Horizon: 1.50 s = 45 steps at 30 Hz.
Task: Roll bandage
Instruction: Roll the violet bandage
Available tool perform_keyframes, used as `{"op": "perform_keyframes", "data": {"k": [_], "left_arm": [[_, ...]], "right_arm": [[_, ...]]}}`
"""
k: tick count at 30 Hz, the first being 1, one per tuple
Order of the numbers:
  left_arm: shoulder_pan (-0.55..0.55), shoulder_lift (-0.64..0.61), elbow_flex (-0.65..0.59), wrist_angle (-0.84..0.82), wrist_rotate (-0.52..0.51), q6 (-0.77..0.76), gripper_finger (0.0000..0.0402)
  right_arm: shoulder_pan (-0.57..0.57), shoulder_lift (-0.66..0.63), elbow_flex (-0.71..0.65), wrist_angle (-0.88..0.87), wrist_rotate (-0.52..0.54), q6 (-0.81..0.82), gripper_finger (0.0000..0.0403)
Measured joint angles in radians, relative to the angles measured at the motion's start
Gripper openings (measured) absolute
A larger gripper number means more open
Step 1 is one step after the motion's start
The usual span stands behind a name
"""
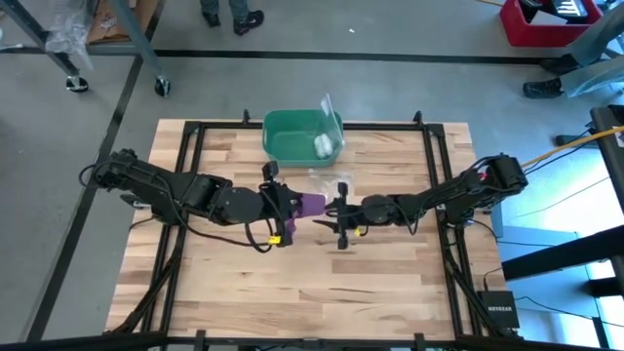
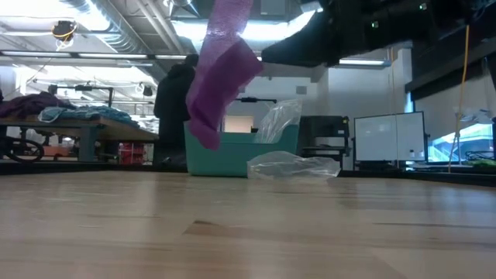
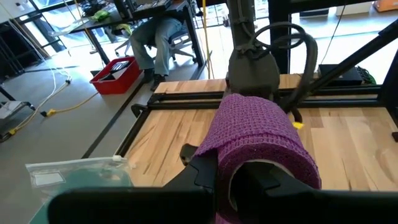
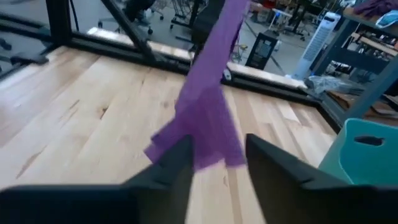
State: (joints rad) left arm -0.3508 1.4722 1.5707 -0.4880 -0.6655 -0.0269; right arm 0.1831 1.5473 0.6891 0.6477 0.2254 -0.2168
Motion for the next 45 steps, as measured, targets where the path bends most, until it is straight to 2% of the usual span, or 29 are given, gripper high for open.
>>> {"op": "perform_keyframes", "data": {"k": [3,5,9,12,17,19,22,25,28,31,34,40,42,45], "left_arm": [[0.0,0.0,0.0,0.0,0.0,0.0,0.0021],[0.0,0.0,0.0,0.001,0.0,0.0,0.0021],[-0.001,0.0,0.0,0.003,0.0,0.001,0.0021],[-0.001,0.0,0.0,0.0,0.0,0.001,0.0021],[-0.012,0.001,0.0,-0.003,0.0,0.001,0.0021],[-0.024,0.001,0.0,-0.003,0.0,0.002,0.0021],[-0.056,-0.017,-0.001,-0.008,-0.002,0.025,0.0021],[-0.098,-0.062,0.02,-0.004,-0.033,0.054,0.0021],[-0.141,-0.115,0.06,0.008,-0.095,0.094,0.0021],[-0.175,-0.158,0.095,0.029,-0.168,0.149,0.0021],[-0.189,-0.195,0.105,0.048,-0.184,0.193,0.0021],[-0.181,-0.193,0.105,0.023,-0.185,0.179,0.0021],[-0.172,-0.175,0.105,0.016,-0.183,0.167,0.0021],[-0.153,-0.142,0.103,0.005,-0.184,0.161,0.0021]], "right_arm": [[-0.001,0.002,0.0,0.008,-0.001,0.001,0.02],[-0.009,0.028,0.016,0.013,-0.002,-0.002,0.0217],[-0.014,0.08,0.058,-0.003,-0.019,-0.043,0.0213],[-0.003,0.083,0.079,-0.033,-0.02,-0.063,0.0163],[0.014,0.068,0.083,-0.09,0.025,-0.096,0.0028],[0.023,0.045,0.084,-0.146,0.037,-0.106,0.0012],[0.035,0.0,0.084,-0.247,0.091,-0.105,0.0027],[0.04,-0.054,0.084,-0.35,0.122,-0.103,0.0023],[0.04,-0.097,0.084,-0.451,0.129,-0.096,0.0006],[0.04,-0.122,0.084,-0.535,0.131,-0.067,0.0007],[0.04,-0.127,0.083,-0.586,0.132,-0.043,0.001],[0.039,-0.127,0.083,-0.5,0.125,0.068,0.0014],[0.039,-0.127,0.083,-0.445,0.123,0.105,0.0032],[0.039,-0.12,0.083,-0.362,0.122,0.112,0.0081]]}}
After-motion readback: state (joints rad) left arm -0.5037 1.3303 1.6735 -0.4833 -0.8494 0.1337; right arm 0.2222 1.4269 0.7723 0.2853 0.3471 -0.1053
